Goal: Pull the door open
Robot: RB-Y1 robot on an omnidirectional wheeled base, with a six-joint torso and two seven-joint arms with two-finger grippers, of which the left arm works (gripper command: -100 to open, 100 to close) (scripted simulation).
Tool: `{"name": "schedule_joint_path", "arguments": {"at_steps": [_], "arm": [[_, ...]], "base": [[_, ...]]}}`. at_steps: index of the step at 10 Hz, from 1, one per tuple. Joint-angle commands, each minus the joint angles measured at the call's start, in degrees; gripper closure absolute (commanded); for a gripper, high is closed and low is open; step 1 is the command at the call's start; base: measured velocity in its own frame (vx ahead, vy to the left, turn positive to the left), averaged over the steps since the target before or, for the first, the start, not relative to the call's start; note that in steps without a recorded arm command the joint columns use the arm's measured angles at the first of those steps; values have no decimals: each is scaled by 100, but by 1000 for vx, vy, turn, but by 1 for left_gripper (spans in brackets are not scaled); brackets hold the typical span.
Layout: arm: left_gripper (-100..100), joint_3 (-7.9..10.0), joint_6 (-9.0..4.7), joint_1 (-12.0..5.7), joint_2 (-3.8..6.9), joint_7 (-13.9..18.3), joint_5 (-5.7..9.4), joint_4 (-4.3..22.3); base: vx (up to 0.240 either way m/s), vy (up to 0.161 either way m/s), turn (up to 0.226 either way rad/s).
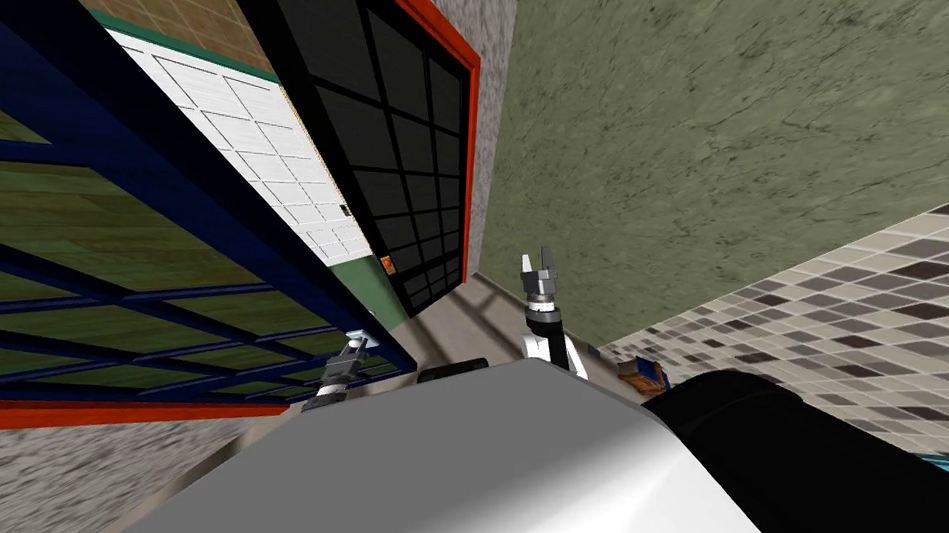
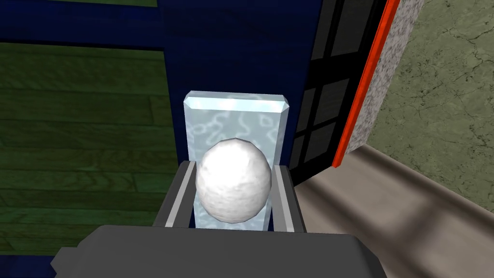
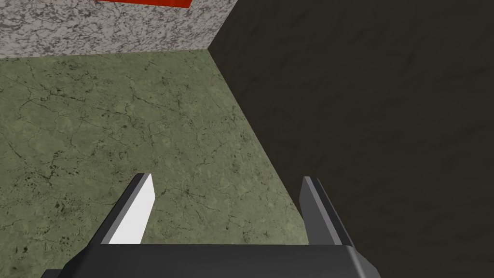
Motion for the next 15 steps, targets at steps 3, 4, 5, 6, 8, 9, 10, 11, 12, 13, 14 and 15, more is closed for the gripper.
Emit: {"name": "schedule_joint_path", "arguments": {"at_steps": [3,4,5,6,8,9,10,11,12,13,14,15], "arm": [[100,-91,-247,103,108,159,-117,5],[100,-113,-312,129,138,203,-148,17],[100,-143,-399,163,180,262,-189,33],[100,-159,-447,182,203,294,-211,42],[100,-179,-418,205,202,292,-225,26],[100,-220,-526,243,230,347,-261,90],[100,-226,-556,249,239,361,-268,105],[100,-249,-659,269,271,406,-292,156],[100,-257,-696,276,282,422,-300,174],[100,-273,-772,291,305,455,-317,212],[100,-290,-848,306,328,488,-335,250],[100,-305,-919,320,350,520,-351,285]], "base": [[-224,78,-144],[-220,72,-144],[-214,59,-157],[-212,59,-113],[-159,45,-72],[-152,43,-152],[-215,61,-161],[-199,51,-189],[-191,63,-129],[-195,58,-119],[-206,62,-150],[-168,62,-155]]}}
